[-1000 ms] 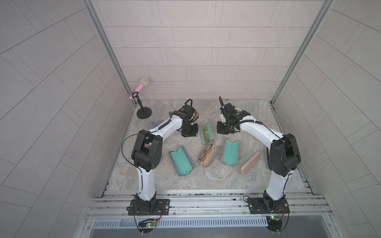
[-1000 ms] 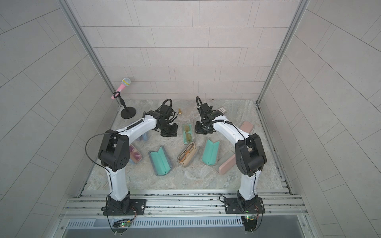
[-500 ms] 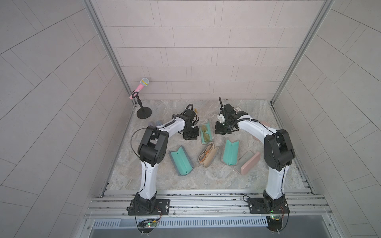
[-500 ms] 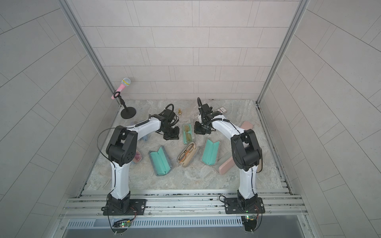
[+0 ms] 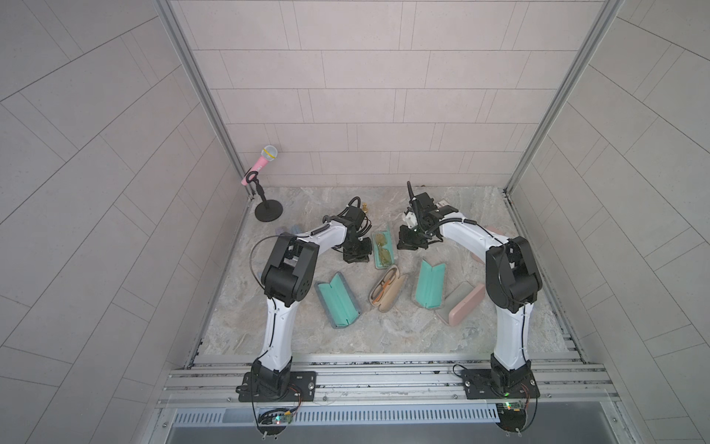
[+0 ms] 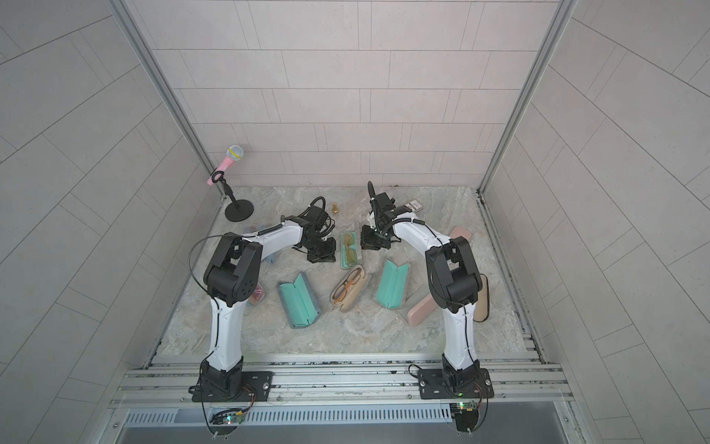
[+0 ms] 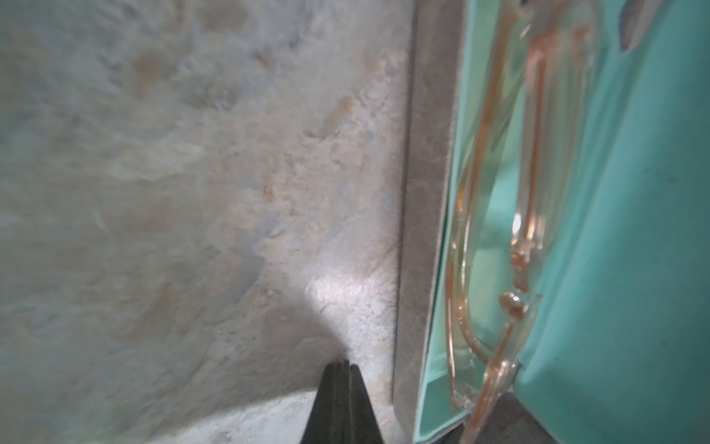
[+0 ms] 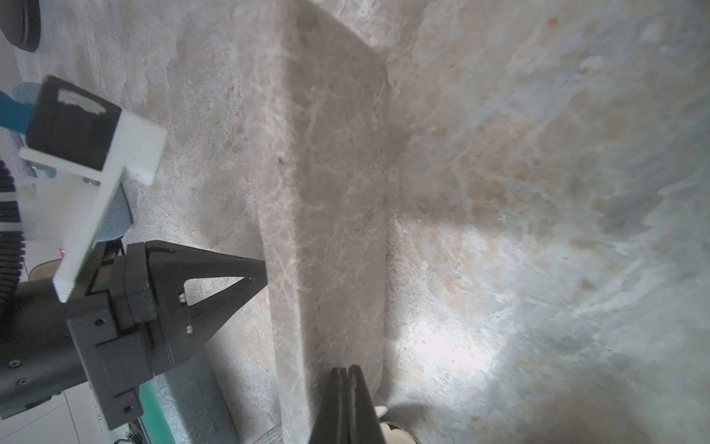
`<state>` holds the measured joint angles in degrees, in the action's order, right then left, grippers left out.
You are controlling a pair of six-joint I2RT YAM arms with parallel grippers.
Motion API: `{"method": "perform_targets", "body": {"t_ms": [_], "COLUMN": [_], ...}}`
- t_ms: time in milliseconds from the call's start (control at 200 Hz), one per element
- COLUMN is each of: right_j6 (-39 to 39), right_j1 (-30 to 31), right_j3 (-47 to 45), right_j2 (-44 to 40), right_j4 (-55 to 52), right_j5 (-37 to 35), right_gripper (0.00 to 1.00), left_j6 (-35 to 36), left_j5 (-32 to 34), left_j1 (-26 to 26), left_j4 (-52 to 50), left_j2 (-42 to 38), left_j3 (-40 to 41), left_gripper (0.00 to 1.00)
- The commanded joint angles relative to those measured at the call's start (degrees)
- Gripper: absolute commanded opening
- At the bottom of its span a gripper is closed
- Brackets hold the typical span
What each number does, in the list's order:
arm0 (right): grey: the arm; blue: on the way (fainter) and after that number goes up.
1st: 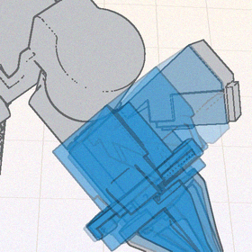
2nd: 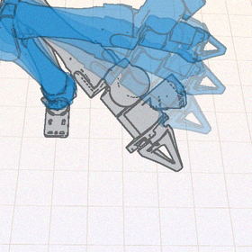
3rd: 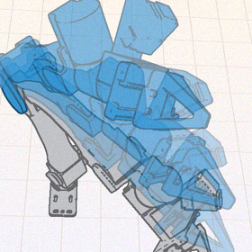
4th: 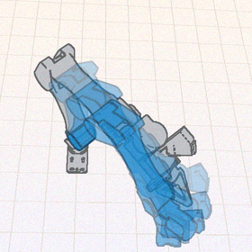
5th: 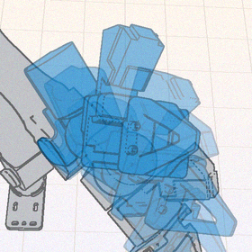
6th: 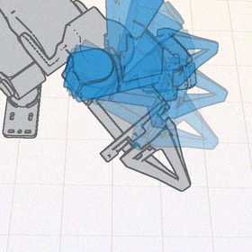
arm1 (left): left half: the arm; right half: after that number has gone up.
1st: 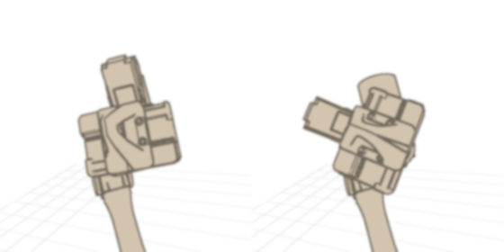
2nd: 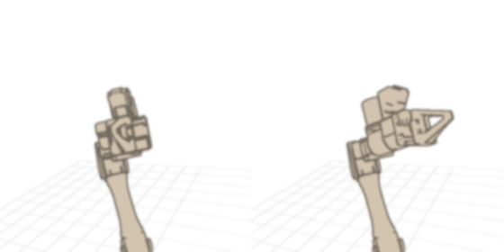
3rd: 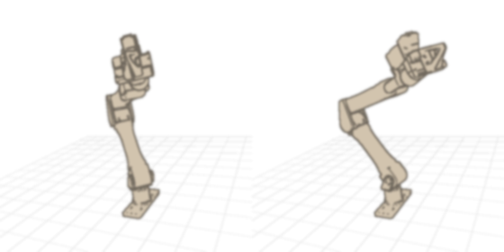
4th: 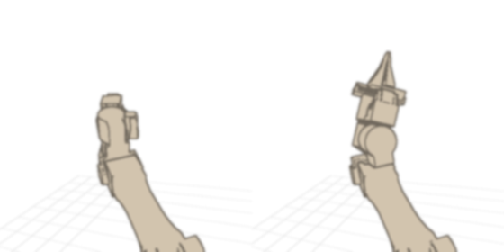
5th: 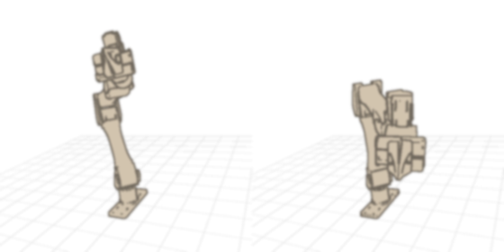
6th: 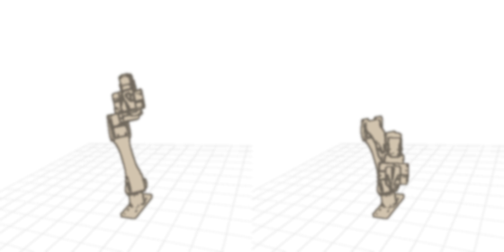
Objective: Close the glasses case
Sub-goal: Close the glasses case at the center of the board.
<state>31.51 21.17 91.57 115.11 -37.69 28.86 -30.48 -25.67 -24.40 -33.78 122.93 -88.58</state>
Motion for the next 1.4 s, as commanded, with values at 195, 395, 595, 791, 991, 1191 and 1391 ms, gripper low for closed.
{"method": "perform_targets", "body": {"t_ms": [195,395,595,791,991,1191,1391], "right_j6": [-1.3,-1.1,-0.8,-0.5,-0.3,-0.1,0.1], "right_j1": [1.3,2.8,3.9,4.5,4.7,4.8,4.7], "right_j3": [2.3,3.4,4.5,4.9,5.4,5.2,4.2], "right_j2": [1.6,3.1,4.7,6.7,7.8,7.6,4.4], "right_j4": [-1.4,-1.6,-1.6,-1.2,-0.9,-0.9,0.0], "right_j5": [2.2,2.2,2.2,2.3,2.3,1.9,1.0], "right_gripper": [0.00,0.00,0.00,0.00,0.00,0.00,0.01], "left_j6": [-1.1,-1.3,-1.4,-1.4,-1.3,-1.3,-0.9], "left_j5": [-0.9,-1.2,-1.2,-1.2,-1.1,-0.8,1.1], "left_j1": [-0.1,-0.7,-1.1,-1.1,-1.1,-1.1,-0.4], "left_j4": [0.9,1.3,1.4,1.4,1.4,1.2,-0.9], "left_j2": [2.0,2.0,2.0,1.7,1.5,0.5,-3.1], "left_j3": [-1.7,-1.9,-2.0,-2.0,-1.4,-1.2,-1.3], "left_gripper": [0.00,0.00,0.00,0.00,0.00,0.00,0.00]}}
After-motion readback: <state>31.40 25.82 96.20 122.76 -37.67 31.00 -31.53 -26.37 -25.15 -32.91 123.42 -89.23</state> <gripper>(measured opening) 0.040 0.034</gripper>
